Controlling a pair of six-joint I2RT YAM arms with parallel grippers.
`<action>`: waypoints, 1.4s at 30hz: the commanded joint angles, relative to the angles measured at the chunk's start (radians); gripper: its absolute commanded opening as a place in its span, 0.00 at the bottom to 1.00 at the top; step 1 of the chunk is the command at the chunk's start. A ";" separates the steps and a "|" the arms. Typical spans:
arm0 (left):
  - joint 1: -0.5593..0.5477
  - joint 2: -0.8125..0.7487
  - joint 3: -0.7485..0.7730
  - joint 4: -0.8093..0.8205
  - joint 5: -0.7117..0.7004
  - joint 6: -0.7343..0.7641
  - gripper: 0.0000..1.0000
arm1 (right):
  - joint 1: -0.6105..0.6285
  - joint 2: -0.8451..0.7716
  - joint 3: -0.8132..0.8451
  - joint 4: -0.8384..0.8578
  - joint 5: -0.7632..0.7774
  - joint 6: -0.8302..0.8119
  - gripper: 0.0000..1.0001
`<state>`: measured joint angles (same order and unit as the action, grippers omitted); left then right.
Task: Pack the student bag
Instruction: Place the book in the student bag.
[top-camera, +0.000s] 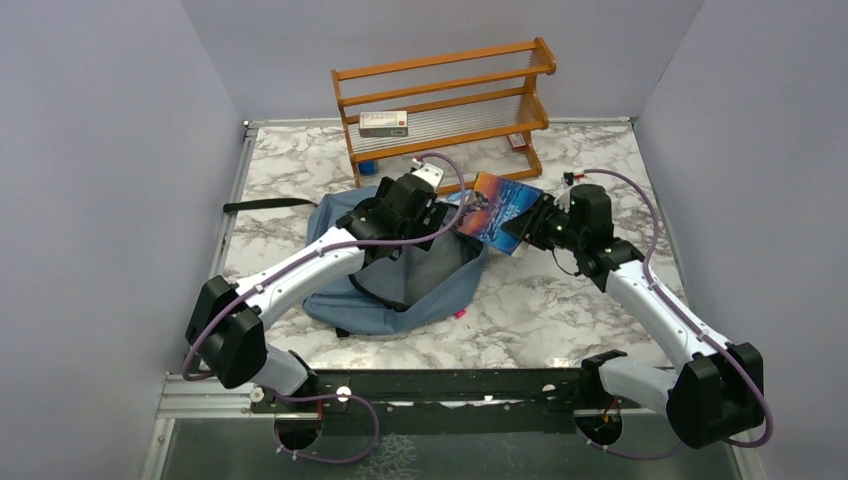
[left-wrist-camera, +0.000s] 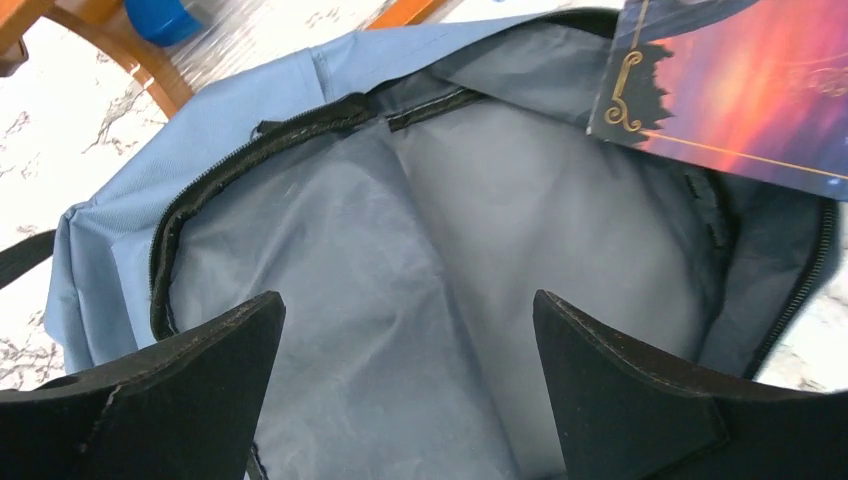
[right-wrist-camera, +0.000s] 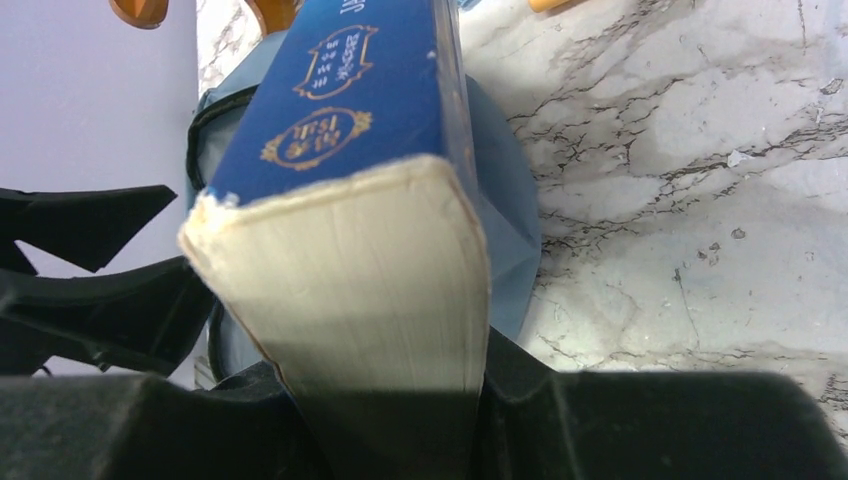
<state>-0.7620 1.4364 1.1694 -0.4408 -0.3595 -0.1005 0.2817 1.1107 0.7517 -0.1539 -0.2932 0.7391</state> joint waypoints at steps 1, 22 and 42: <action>-0.027 0.039 -0.006 -0.037 -0.087 -0.011 0.93 | 0.004 -0.053 0.076 0.115 0.002 0.028 0.01; -0.098 0.193 -0.051 -0.086 -0.202 -0.020 0.82 | 0.004 -0.134 0.020 0.241 -0.036 0.117 0.01; -0.106 0.210 0.000 -0.110 -0.384 0.013 0.35 | 0.004 -0.112 0.057 0.159 -0.030 0.087 0.01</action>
<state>-0.8673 1.6550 1.1332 -0.5426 -0.6476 -0.1040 0.2817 1.0199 0.7502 -0.0937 -0.3035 0.8371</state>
